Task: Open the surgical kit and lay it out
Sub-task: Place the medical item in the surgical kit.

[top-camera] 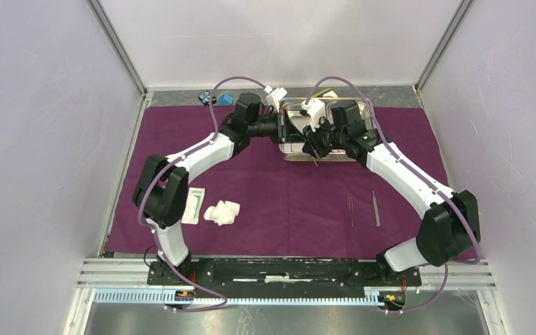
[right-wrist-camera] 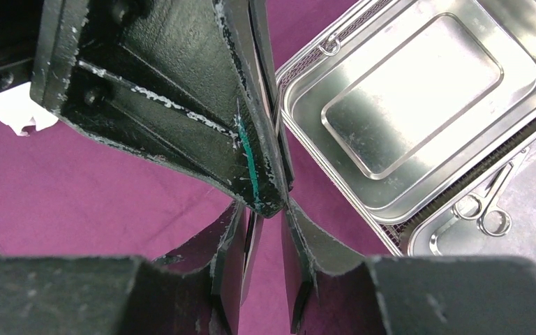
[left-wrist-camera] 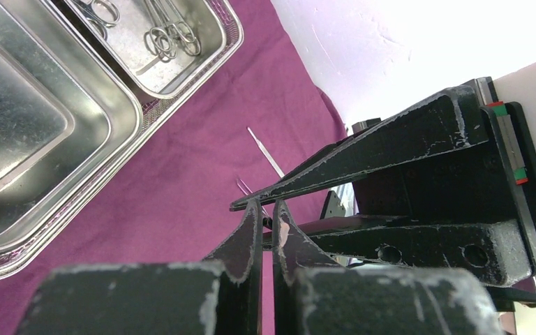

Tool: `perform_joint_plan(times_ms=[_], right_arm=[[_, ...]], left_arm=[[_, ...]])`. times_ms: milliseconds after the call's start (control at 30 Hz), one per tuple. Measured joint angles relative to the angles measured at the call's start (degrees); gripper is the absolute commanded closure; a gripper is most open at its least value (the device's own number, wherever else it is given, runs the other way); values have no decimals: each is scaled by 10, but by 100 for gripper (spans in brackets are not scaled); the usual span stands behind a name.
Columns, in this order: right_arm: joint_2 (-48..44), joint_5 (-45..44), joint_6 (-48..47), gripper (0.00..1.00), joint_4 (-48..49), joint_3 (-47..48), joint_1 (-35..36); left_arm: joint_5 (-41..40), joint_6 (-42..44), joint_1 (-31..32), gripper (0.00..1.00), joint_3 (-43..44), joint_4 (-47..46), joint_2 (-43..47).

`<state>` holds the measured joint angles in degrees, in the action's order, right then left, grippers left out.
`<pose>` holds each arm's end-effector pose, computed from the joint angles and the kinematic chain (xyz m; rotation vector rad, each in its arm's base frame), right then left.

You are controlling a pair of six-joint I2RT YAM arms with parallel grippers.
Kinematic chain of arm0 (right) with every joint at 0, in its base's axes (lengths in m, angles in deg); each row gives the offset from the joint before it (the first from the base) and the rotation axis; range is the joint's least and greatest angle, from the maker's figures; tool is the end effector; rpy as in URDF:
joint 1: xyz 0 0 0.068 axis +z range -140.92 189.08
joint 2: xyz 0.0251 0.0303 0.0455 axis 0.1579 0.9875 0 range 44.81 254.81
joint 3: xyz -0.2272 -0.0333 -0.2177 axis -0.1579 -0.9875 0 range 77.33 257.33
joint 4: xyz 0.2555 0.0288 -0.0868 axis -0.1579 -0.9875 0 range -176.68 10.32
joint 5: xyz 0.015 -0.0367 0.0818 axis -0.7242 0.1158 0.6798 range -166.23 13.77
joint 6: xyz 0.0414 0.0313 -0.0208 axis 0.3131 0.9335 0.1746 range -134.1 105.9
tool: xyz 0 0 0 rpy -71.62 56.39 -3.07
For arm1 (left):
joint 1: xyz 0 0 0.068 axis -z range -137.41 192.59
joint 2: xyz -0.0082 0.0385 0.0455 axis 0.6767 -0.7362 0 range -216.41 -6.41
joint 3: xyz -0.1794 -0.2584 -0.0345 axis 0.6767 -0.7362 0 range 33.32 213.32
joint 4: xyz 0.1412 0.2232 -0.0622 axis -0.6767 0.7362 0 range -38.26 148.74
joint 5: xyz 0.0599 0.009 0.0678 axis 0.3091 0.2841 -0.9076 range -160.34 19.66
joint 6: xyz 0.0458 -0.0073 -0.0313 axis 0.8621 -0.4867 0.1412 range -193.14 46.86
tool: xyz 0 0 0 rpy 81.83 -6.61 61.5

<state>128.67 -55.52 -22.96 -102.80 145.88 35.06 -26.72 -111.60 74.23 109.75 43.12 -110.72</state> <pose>0.2956 0.1592 0.3426 -0.8599 2.0795 0.5663 0.3661 -0.2570 0.3126 0.4582 2.0755 -1.5033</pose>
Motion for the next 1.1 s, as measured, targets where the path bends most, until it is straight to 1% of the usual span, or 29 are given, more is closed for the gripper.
perform_joint_plan(times_ms=[133,300,367,500,567,633,700,767,933,1033,1100], right_arm=[[0,-3,-3,72,-2,0,1],[0,-13,-7,77,-7,0,4],[0,-17,-9,80,-9,0,6],[0,-24,-12,91,-11,0,7],[0,-27,-13,94,-12,0,7],[0,-30,-15,95,-12,0,8],[0,-33,-15,97,-13,0,9],[0,-35,-15,98,-13,0,10],[-7,-61,-20,100,-10,-14,10],[-23,-78,-21,100,-10,-41,9],[-37,-87,-22,100,-10,-61,8]], left_arm=[[-1,0,0,98,0,1,0],[-7,0,0,98,0,10,0],[-10,0,1,98,0,13,0],[-14,0,3,98,0,14,0],[-15,0,3,98,0,15,0],[-15,0,3,95,0,16,0],[-15,0,3,87,0,17,0],[-17,2,3,73,3,24,0],[-22,22,-3,47,28,57,-2],[-27,38,-17,34,48,66,-2],[-32,48,-33,29,55,68,-2]])
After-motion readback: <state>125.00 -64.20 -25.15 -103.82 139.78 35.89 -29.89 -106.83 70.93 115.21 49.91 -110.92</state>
